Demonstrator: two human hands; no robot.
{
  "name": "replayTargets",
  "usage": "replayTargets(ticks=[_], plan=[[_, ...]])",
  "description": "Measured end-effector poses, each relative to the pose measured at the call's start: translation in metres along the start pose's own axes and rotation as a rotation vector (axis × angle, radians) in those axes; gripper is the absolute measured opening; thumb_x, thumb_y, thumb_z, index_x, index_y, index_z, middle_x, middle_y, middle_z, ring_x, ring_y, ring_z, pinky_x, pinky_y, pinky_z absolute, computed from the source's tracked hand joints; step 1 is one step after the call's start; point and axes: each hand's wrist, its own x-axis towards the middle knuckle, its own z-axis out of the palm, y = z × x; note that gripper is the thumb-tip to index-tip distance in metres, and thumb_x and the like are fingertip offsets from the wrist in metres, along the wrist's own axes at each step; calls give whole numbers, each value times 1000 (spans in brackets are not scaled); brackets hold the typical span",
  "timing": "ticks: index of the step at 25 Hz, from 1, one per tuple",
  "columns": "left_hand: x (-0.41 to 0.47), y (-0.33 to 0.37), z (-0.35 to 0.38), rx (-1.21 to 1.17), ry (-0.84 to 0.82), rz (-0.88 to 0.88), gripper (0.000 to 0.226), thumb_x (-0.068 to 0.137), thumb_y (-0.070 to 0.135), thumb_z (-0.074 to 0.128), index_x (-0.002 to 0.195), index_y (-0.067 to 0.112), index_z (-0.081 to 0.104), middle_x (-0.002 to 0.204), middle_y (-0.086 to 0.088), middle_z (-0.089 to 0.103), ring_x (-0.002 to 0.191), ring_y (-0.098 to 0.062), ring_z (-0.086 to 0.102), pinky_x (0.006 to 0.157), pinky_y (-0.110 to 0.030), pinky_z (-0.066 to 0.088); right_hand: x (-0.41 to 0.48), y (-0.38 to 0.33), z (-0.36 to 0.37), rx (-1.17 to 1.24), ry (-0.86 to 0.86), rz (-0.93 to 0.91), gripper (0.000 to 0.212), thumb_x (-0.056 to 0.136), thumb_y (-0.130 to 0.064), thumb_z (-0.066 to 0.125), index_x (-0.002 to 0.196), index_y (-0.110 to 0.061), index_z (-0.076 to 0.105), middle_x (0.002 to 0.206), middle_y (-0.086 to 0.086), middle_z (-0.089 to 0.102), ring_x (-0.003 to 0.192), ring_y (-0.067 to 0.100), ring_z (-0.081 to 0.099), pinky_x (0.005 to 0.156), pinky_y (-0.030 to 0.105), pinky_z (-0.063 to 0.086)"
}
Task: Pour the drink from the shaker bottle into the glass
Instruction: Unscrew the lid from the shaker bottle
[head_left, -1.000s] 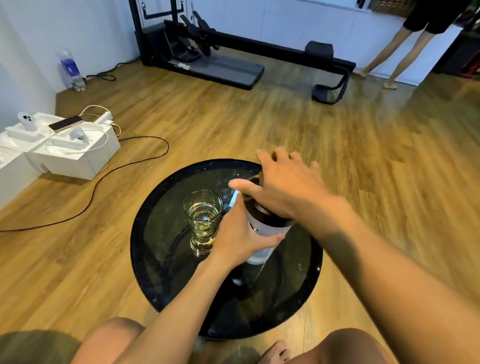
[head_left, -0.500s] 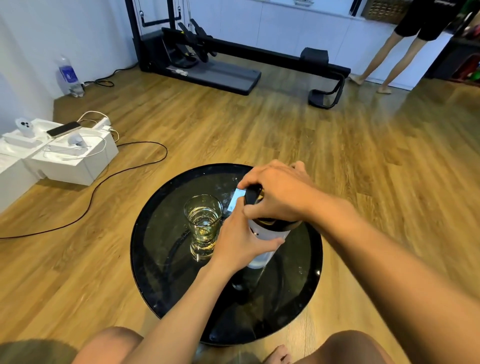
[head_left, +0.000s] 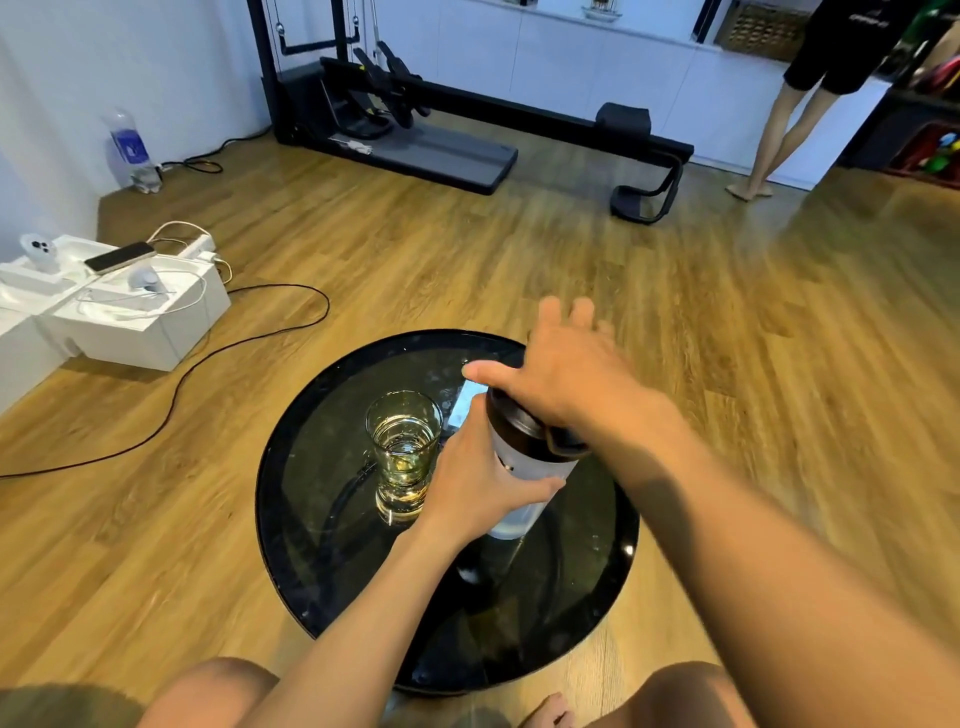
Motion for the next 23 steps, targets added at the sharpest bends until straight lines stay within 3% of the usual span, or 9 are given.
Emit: replayTargets(ticks=[5, 8, 11, 13, 15, 16, 19, 21, 23], plan=[[-1, 0, 0, 13, 5, -1, 79, 61, 42, 87, 128, 21, 50, 106, 20, 56, 98, 4, 48, 80, -14, 44, 1, 1, -8, -46, -94, -193, 89, 72, -61, 66, 143, -20, 30, 140, 3, 38, 131, 31, 39, 97, 51, 32], [-1, 0, -1, 9, 6, -8, 76, 58, 41, 89, 118, 27, 44, 102, 14, 63, 96, -8, 61, 75, -27, 50, -6, -8, 7, -97, 107, -26, 79, 80, -68, 55, 133, -13, 38, 134, 8, 43, 125, 34, 43, 94, 54, 35], [-2, -1, -2, 35, 9, 3, 74, 57, 48, 86, 115, 19, 50, 99, 9, 63, 94, -10, 62, 74, -30, 51, -9, -9, 10, -148, 116, -234, 48, 79, -53, 59, 117, -24, 52, 119, -3, 56, 119, 27, 49, 89, 49, 32], [-1, -2, -2, 25, 9, 6, 82, 54, 53, 81, 123, 17, 55, 110, 4, 65, 106, -12, 62, 87, -36, 54, -5, -1, -2, -108, -32, -304, 60, 76, -56, 64, 128, -29, 50, 132, -8, 49, 132, 23, 38, 99, 54, 30], [0, -3, -3, 16, 3, 1, 79, 54, 50, 83, 121, 20, 53, 110, 4, 67, 104, -13, 64, 87, -39, 54, -8, -4, -2, -89, -77, -113, 86, 76, -69, 59, 142, -20, 35, 146, 3, 34, 139, 33, 26, 104, 64, 27], [0, -3, -3, 14, -4, -4, 78, 55, 49, 84, 120, 23, 50, 107, 6, 67, 101, -11, 64, 84, -39, 55, -8, -4, 4, -102, -47, -41, 86, 78, -71, 54, 143, -17, 33, 147, 6, 34, 137, 37, 26, 103, 64, 30], [-1, -4, -3, 31, -29, -10, 79, 53, 55, 80, 122, 24, 54, 111, 6, 66, 98, 10, 55, 86, -23, 51, -10, -3, -4, -151, -148, -230, 70, 81, -59, 59, 142, -31, 40, 153, -5, 33, 140, 27, 22, 105, 58, 28], [0, -5, -2, 11, -17, 6, 76, 54, 52, 80, 122, 28, 57, 116, 4, 65, 103, -1, 59, 88, -14, 46, -10, -1, -15, -115, -212, -281, 88, 74, -72, 57, 147, -30, 34, 158, -6, 24, 146, 26, 15, 110, 58, 24], [-1, -3, -3, -6, -10, 1, 79, 56, 45, 86, 124, 28, 48, 115, 8, 65, 107, -12, 62, 89, -27, 52, -9, -5, -16, -59, -62, -130, 92, 78, -79, 43, 145, -15, 33, 149, 10, 34, 139, 37, 30, 105, 52, 34]])
